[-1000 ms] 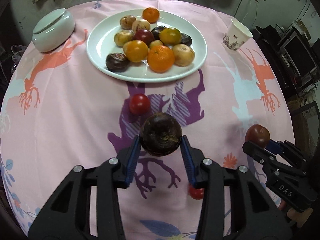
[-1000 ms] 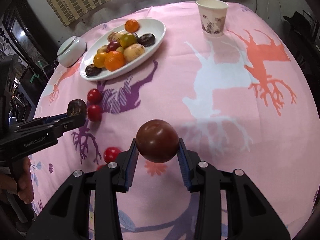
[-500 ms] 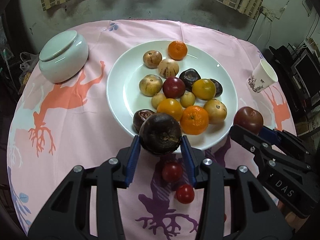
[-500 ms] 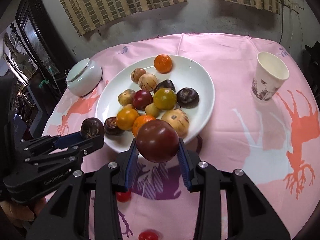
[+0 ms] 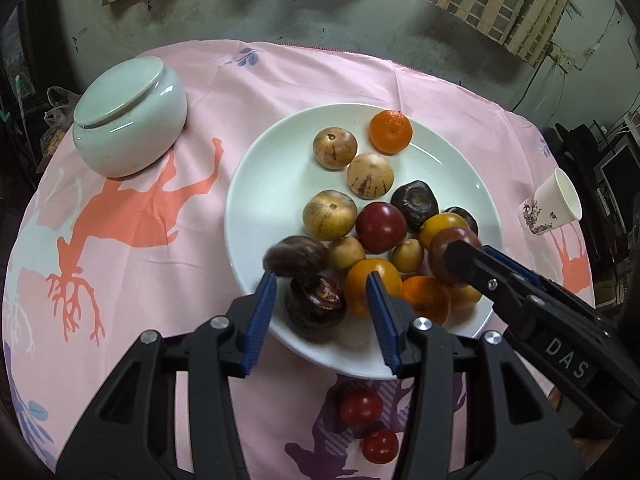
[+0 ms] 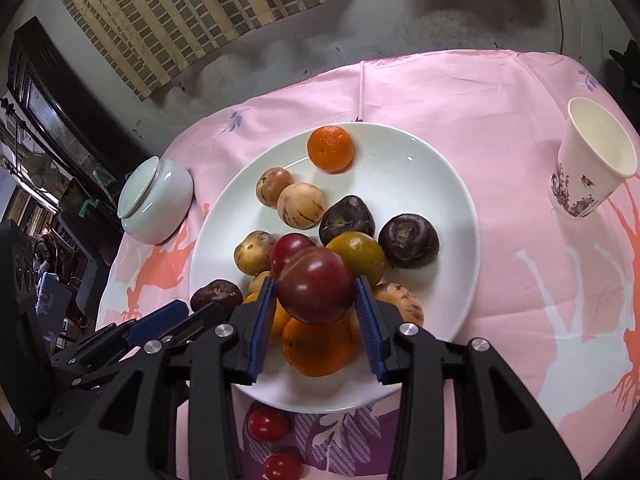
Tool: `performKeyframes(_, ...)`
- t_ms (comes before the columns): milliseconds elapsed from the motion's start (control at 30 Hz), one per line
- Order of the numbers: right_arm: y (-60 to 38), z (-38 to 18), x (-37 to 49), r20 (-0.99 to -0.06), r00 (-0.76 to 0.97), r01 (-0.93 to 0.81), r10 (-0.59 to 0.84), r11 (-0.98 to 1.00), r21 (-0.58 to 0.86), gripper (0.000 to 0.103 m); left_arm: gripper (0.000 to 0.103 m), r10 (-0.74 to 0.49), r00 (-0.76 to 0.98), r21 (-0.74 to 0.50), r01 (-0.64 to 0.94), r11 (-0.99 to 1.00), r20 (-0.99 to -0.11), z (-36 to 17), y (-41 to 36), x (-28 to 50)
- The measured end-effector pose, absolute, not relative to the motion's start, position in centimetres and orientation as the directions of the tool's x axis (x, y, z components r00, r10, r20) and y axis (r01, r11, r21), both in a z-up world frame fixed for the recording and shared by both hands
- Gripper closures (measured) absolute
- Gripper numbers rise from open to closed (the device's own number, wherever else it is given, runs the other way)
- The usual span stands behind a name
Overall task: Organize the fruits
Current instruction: 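Carry both fruits onto the white plate and open both tools, then withdraw both open tools from the plate back to the cherry tomatoes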
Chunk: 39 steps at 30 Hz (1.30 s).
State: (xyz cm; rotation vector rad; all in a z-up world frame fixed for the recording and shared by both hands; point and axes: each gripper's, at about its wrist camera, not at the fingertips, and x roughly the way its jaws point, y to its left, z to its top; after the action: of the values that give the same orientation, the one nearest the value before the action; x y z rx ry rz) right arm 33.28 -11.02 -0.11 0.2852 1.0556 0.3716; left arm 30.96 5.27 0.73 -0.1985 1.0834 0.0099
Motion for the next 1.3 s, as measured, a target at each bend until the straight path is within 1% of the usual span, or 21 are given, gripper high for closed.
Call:
performKeyframes(33,-11.1,0.0,33.2,-0.784,0.447,-0.164,0.432,0.901,0.403,0.061,0.048,-0.086,0.470,-0.155,-0.110,0.982,-0.878,0.8,5.3,30.9)
performKeyframes(133,-11.4,0.4,32.8,-0.783,0.458,-0.176,0.420,0.907,0.383,0.061,0.043,-0.088,0.469,-0.158,-0.111,0.981,-0.879,1.1,5.3,30.3)
performKeyframes(200,-11.9,0.7,32.2,-0.782,0.462,-0.179,0.418,0.908,0.379,0.058,0.039,-0.085,0.475,-0.152,-0.105,0.983,-0.876,1.4,5.1,29.5)
performKeyframes(233,-12.2,0.8,31.9,-0.784,0.461,-0.175,0.415,0.909,0.378,0.045,0.038,-0.075,0.479,-0.140,-0.101,0.985,-0.875,1.6,4.9,28.9)
performKeyframes(267,-12.7,0.8,31.4,-0.784,0.465,-0.167,0.411,0.910,0.378,0.035,0.037,-0.065,0.481,-0.126,-0.095,0.987,-0.874,1.7,4.8,28.4)
performKeyframes(333,-13.6,0.8,30.1,-0.782,0.474,-0.161,0.405,0.913,0.375,0.035,0.034,-0.051,0.481,-0.109,-0.094,0.990,-0.875,1.8,4.7,27.4)
performKeyframes(500,-14.7,0.6,26.6,-0.813,0.461,-0.182,0.355,0.935,0.305,0.035,0.034,-0.070,0.439,-0.131,-0.111,0.985,-0.896,0.9,4.6,24.3)
performKeyframes(600,-14.7,0.5,24.1,-0.829,0.449,-0.216,0.332,0.941,0.260,0.035,0.033,-0.088,0.409,-0.134,-0.086,0.987,-0.908,0.4,3.8,22.0)
performKeyframes(733,-14.5,0.2,20.7,-0.848,0.430,-0.245,0.310,0.944,0.221,0.036,0.027,-0.081,0.395,-0.108,-0.047,0.993,-0.915,0.3,2.6,18.8)
performKeyframes(900,-14.6,-0.4,17.9,-0.868,0.394,-0.245,0.301,0.945,0.216,0.036,0.027,-0.097,0.376,-0.120,-0.037,0.992,-0.922,0.2,2.2,15.6)
performKeyframes(1033,-15.5,-0.5,15.4,-0.878,0.391,-0.245,0.275,0.951,0.189,0.036,0.027,-0.072,0.368,-0.083,-0.013,0.996,-0.927,0.0,1.9,13.3)
performKeyframes(1167,-15.7,-0.9,13.4,-0.891,0.368,-0.245,0.266,0.952,0.183,0.036,0.026,-0.076,0.336,-0.094,-0.038,0.995,-0.939,-0.7,2.6,11.8)
performKeyframes(1300,-14.8,-1.5,11.9,-0.900,0.340,-0.267,0.272,0.946,0.186,0.036,0.024,-0.067,0.321,-0.087,-0.049,0.995,-0.945,-1.2,3.4,10.6)
